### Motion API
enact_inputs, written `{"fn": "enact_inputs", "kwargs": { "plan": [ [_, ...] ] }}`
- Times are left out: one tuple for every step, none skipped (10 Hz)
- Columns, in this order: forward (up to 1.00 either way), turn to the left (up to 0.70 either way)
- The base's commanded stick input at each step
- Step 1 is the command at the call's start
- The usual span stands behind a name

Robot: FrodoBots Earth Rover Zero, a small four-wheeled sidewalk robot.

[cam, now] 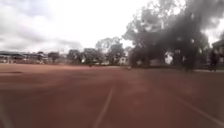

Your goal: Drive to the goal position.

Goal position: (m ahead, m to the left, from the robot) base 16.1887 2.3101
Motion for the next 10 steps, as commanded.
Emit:
{"fn": "enact_inputs", "kwargs": {
  "plan": [
    [0.85, 0.0],
    [0.85, 0.0],
    [0.85, 0.0],
    [0.85, 0.0],
    [0.85, -0.07],
    [0.85, -0.28],
    [0.85, -0.34],
    [0.85, -0.34],
    [0.85, -0.34],
    [0.85, -0.34]
  ]
}}
